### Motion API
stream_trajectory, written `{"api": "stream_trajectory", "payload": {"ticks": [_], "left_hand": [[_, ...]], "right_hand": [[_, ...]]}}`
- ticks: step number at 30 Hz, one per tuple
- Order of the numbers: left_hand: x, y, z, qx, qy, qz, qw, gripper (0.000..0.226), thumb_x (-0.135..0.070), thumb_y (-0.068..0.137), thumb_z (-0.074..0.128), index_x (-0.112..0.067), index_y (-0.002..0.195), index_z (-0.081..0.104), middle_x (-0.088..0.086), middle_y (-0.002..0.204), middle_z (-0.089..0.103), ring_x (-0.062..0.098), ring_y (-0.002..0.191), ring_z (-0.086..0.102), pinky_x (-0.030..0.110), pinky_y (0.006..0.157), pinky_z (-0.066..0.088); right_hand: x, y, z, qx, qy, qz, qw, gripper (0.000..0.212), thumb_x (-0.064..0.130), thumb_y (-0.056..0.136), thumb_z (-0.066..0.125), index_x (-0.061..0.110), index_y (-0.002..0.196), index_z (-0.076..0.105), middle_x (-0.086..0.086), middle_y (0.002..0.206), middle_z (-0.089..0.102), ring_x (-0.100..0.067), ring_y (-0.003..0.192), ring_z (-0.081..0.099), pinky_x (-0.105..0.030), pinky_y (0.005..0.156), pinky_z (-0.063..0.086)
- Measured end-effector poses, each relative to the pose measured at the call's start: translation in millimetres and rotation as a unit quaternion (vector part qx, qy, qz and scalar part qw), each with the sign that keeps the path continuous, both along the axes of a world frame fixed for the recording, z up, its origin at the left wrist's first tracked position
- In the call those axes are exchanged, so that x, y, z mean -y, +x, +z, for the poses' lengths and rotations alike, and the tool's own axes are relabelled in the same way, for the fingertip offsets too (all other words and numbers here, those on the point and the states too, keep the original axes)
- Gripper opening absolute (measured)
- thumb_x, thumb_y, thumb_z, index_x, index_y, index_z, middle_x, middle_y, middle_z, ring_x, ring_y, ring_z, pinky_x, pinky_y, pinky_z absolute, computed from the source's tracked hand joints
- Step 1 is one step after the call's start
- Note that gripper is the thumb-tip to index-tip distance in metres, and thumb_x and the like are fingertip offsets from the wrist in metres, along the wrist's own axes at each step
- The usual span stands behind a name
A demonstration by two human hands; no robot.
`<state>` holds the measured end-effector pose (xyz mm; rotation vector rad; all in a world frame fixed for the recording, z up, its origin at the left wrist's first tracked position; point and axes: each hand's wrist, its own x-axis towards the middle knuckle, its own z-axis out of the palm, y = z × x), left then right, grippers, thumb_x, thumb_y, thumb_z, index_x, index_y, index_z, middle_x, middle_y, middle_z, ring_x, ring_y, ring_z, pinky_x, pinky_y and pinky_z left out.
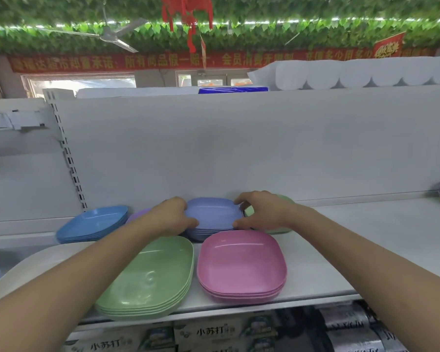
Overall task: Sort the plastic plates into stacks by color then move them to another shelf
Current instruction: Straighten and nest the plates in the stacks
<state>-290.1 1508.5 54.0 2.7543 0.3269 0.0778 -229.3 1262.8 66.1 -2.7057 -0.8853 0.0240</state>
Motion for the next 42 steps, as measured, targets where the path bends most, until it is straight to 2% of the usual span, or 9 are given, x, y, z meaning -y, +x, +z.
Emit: {"api": "stream_trajectory", "payload": {"ticks": [6, 8, 10, 15, 21, 24, 33, 38, 42], "left_hand": [[-8, 2, 1, -0.005, -0.013, -0.035, 0.999, 0.042, -0.053, 0.087, 0.070, -0.014, 0.096, 0.061, 0.007, 0.094, 0.064, 0.020, 0.078, 0.055, 0.032, 0.066, 0.041], [-12, -1, 3, 0.006, -0.011, -0.056, 0.998, 0.057, -0.052, 0.090, 0.068, -0.012, 0.128, 0.060, 0.011, 0.128, 0.062, 0.024, 0.107, 0.060, 0.033, 0.088, 0.048], [-14, -6, 10, 0.041, 0.018, -0.079, 0.996, 0.061, -0.048, 0.091, 0.067, -0.015, 0.141, 0.055, 0.009, 0.142, 0.055, 0.024, 0.126, 0.054, 0.034, 0.104, 0.044], [-13, -16, 27, 0.088, 0.074, -0.151, 0.982, 0.053, -0.040, 0.093, 0.066, -0.019, 0.140, 0.056, 0.007, 0.143, 0.053, 0.025, 0.129, 0.052, 0.032, 0.103, 0.041], [10, -15, 24, 0.104, 0.064, -0.243, 0.962, 0.049, -0.045, 0.092, 0.061, -0.027, 0.137, 0.058, 0.000, 0.138, 0.055, 0.022, 0.127, 0.054, 0.039, 0.106, 0.043], [40, -19, 18, 0.132, 0.099, -0.299, 0.940, 0.068, -0.064, 0.077, 0.035, -0.032, 0.131, 0.061, -0.002, 0.131, 0.057, 0.024, 0.121, 0.056, 0.045, 0.101, 0.046], [225, -67, -1, 0.219, 0.168, -0.449, 0.850, 0.042, -0.052, 0.101, 0.040, -0.042, 0.140, 0.051, -0.008, 0.157, 0.038, 0.018, 0.143, 0.036, 0.048, 0.116, 0.025], [363, -96, -13, 0.280, 0.141, -0.477, 0.821, 0.037, -0.047, 0.098, 0.042, -0.041, 0.131, 0.056, -0.005, 0.143, 0.048, 0.020, 0.130, 0.046, 0.046, 0.106, 0.032], [471, -113, -25, 0.297, 0.112, -0.479, 0.818, 0.038, -0.045, 0.092, 0.038, -0.038, 0.125, 0.058, -0.005, 0.131, 0.052, 0.021, 0.120, 0.051, 0.045, 0.099, 0.036]], "right_hand": [[-9, -4, 0, -0.012, -0.023, -0.011, 1.000, 0.064, 0.055, 0.091, 0.068, 0.029, 0.147, 0.049, 0.008, 0.143, 0.055, -0.015, 0.124, 0.055, -0.026, 0.091, 0.039], [-11, -10, 1, -0.010, -0.022, -0.020, 1.000, 0.061, 0.054, 0.093, 0.066, 0.029, 0.147, 0.050, 0.007, 0.145, 0.054, -0.015, 0.127, 0.053, -0.025, 0.092, 0.037], [-14, -20, 4, 0.008, -0.016, -0.031, 0.999, 0.055, 0.050, 0.096, 0.064, 0.029, 0.145, 0.052, 0.007, 0.144, 0.053, -0.013, 0.124, 0.052, -0.023, 0.088, 0.033], [-27, -45, 10, 0.052, -0.002, -0.043, 0.998, 0.042, 0.044, 0.099, 0.060, 0.030, 0.139, 0.059, 0.006, 0.132, 0.055, -0.005, 0.099, 0.044, -0.016, 0.069, 0.031], [-21, -72, 0, 0.090, 0.038, -0.074, 0.992, 0.035, 0.040, 0.098, 0.061, 0.029, 0.130, 0.066, -0.001, 0.124, 0.060, -0.016, 0.108, 0.055, -0.031, 0.097, 0.040], [10, -98, -6, 0.134, 0.041, -0.119, 0.983, 0.032, 0.041, 0.099, 0.057, 0.030, 0.128, 0.066, 0.002, 0.129, 0.060, -0.021, 0.122, 0.051, -0.041, 0.105, 0.040], [188, -191, -30, 0.207, -0.018, -0.258, 0.943, 0.034, 0.045, 0.104, 0.046, 0.037, 0.132, 0.062, 0.014, 0.137, 0.056, -0.017, 0.125, 0.047, -0.040, 0.102, 0.036], [307, -243, -38, 0.226, -0.052, -0.322, 0.918, 0.045, 0.053, 0.098, 0.032, 0.035, 0.120, 0.066, 0.012, 0.119, 0.061, -0.019, 0.112, 0.051, -0.043, 0.098, 0.039], [406, -272, -50, 0.224, -0.069, -0.341, 0.911, 0.033, 0.050, 0.104, 0.040, 0.037, 0.121, 0.065, 0.016, 0.123, 0.060, -0.017, 0.113, 0.049, -0.040, 0.097, 0.036]]}}
